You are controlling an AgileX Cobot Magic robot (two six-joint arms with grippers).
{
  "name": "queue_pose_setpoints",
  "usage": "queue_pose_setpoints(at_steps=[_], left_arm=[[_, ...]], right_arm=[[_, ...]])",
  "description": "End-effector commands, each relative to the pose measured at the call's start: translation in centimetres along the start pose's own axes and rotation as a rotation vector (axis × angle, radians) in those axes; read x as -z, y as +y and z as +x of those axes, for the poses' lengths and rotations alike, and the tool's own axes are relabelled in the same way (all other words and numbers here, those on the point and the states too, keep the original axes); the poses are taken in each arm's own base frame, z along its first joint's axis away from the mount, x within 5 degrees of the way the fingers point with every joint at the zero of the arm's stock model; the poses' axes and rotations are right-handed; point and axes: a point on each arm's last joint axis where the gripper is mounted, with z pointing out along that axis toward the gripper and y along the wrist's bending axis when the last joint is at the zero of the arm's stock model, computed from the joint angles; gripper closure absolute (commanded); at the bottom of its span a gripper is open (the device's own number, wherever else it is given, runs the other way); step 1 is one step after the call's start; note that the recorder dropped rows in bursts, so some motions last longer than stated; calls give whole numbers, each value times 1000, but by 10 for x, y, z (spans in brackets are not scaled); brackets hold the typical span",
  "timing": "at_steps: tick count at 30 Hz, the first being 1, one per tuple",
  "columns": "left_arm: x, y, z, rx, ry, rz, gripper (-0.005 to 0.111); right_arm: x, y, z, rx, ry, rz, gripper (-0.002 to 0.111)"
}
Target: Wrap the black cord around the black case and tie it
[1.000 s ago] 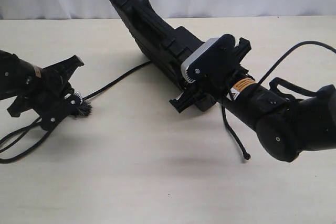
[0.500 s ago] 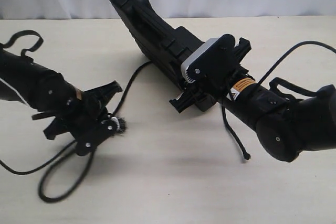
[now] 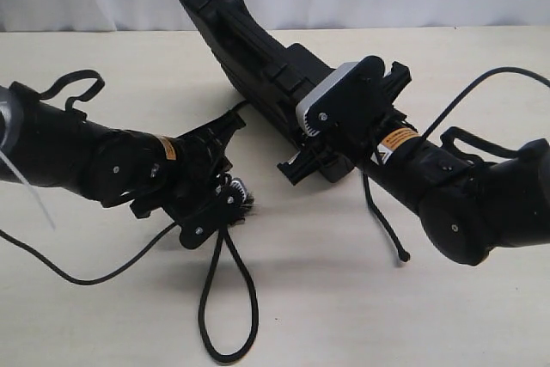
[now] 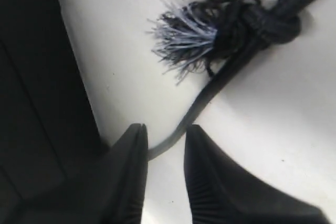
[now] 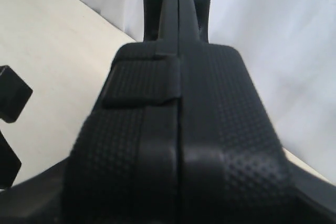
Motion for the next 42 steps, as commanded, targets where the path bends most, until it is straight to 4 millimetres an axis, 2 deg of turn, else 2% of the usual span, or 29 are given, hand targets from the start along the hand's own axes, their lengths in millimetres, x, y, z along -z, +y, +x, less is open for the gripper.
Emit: queue_pose_setpoints(at_steps=[1,8,13,22,29,42], left_arm=[[8,-3,-4,-19,-53,72,80],[9,-5,-6,-29,-68,96,80],[9,-8,-11,-138,-100,131,80],[10,-5,-19,-9,-114,131,80],[9,-1,-17,159,-79,88,80],[9,-3,-19,172,-100,117,80]], right_arm=[[-1,-4,-10,4,-63,21,104],[-1,-4,-10,4,-63,21,104],[-1,-4,-10,4,-63,21,104],[-1,-4,-10,-3,-63,21,104],[-1,-4,-10,-3,-63,21,104],[-1,-4,-10,-3,-63,21,104]])
